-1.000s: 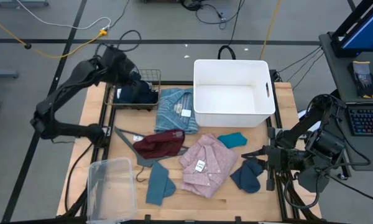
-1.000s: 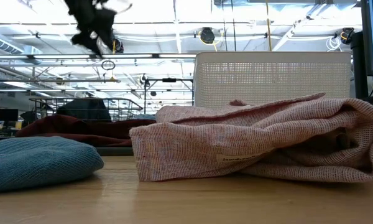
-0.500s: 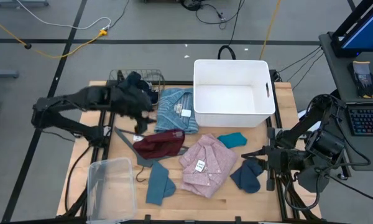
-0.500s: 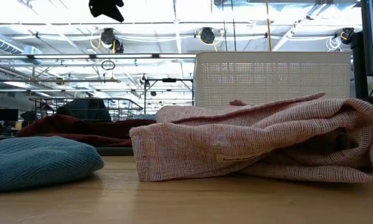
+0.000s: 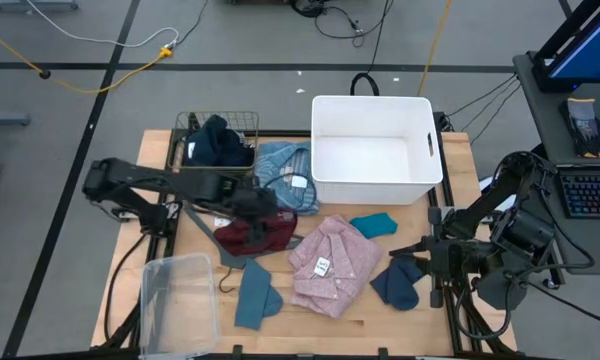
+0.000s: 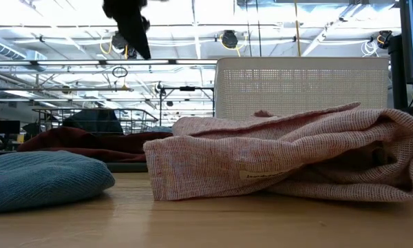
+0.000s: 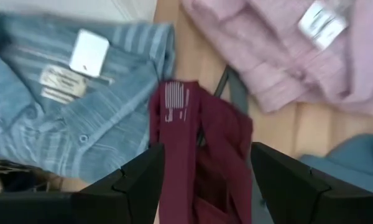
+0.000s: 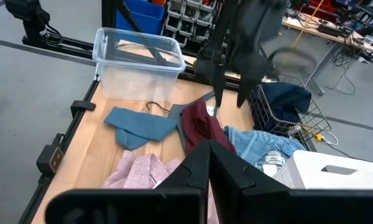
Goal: Pick & Place Cloths
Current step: Put the red underwear into the gold wire basket
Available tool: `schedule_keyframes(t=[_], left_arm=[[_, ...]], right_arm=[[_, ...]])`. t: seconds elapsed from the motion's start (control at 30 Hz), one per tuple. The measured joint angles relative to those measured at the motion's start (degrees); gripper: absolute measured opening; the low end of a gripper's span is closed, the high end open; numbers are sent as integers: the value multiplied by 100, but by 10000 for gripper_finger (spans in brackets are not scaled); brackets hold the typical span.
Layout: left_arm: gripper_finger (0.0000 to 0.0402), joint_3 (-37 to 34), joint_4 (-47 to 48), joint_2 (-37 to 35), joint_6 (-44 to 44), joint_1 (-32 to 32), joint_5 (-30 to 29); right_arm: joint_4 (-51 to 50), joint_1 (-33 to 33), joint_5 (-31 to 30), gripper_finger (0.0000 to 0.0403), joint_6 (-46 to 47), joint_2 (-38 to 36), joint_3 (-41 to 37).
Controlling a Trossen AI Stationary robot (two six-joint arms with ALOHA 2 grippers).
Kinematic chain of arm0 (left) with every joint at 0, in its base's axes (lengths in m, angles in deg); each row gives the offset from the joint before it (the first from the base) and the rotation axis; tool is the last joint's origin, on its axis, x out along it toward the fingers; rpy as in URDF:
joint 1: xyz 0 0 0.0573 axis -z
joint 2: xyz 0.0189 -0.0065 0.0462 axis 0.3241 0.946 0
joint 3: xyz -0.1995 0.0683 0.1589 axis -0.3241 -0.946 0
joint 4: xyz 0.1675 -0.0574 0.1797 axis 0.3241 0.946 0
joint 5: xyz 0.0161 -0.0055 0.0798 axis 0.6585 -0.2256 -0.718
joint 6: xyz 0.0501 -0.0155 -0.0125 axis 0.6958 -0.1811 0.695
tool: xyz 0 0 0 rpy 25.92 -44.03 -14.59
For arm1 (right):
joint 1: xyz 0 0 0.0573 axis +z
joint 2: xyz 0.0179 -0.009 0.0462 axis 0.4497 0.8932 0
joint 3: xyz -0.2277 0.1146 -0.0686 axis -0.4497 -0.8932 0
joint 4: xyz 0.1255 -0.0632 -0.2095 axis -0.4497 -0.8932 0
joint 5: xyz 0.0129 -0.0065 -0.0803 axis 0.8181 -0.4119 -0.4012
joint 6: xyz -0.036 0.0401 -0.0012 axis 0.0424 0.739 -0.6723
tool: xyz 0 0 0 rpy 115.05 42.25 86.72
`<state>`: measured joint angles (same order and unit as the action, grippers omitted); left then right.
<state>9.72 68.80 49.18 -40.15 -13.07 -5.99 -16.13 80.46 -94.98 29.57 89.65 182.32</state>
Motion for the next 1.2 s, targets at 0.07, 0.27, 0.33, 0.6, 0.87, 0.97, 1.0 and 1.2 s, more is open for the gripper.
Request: schedule_keyframes(t=[0.07,0.27,0.33,0.6,0.87,0.97,1.0,1.2], left_arm=[[239,0,13,245,-2,-22,-1],[239,-2,96,891,23,-148,-126],[239,-2,98,1054,19,-199,-157],[239,-2,187,1473,-54,-360,-157],[239,-678,-315,1384,-130,-358,-240],[239,-914,-450,1295,-136,-358,-250],[239,-984,-593,1274,-142,-358,-253],[239,-1389,-1205,1221,-234,-384,-325]], right_arm=[[2,0,0,0,0,0,0],[2,0,2,0,2,0,0],[0,0,4,0,2,0,0],[3,0,260,0,6,0,0],[2,0,326,0,25,0,0],[-2,0,326,0,9,0,0],[1,0,323,0,7,0,0],[0,0,326,0,4,0,0]])
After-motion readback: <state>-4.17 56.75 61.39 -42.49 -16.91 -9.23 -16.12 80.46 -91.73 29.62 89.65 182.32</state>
